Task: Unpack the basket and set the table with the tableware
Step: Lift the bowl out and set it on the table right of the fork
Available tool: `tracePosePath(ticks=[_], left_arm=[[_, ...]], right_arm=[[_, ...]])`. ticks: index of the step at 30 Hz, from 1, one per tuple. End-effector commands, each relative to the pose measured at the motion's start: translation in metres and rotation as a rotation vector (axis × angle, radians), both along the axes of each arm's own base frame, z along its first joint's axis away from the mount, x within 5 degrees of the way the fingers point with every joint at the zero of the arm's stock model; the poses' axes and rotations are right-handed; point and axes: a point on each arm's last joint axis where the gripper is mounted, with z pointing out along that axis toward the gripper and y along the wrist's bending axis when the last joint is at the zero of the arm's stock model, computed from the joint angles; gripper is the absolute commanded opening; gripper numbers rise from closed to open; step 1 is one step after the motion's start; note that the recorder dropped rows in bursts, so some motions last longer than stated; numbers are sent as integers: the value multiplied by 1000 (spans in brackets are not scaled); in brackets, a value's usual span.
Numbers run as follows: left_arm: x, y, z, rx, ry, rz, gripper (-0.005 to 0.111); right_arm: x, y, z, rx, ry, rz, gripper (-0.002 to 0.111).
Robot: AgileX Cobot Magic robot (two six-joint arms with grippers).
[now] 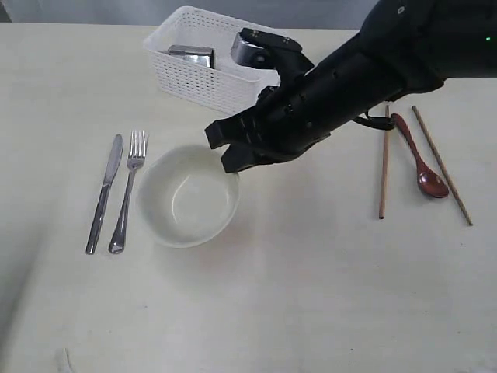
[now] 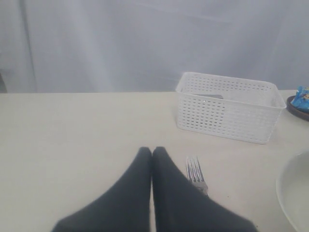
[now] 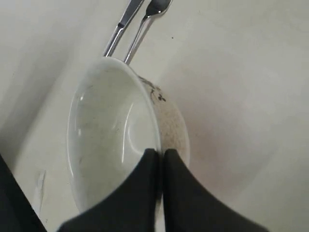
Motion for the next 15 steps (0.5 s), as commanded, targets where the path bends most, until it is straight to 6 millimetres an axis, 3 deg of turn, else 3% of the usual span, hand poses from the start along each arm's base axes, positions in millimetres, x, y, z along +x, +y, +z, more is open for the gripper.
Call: tracePosePath(ticks=[1,4,7,15], left_arm=[[0,0,0,-5,-6,-1,0],[0,0,0,-5,-6,-1,0],[0,0,0,-5,-6,-1,0],[0,0,0,-5,-6,-1,0]], right_arm=[[9,-4,-19,-27,29,-17,-1],[24,-22,-28,-4,84,-71,-1],[25,-30,-25,56,124,-19,-1],[30,-20,-53,154,193,5,-1]])
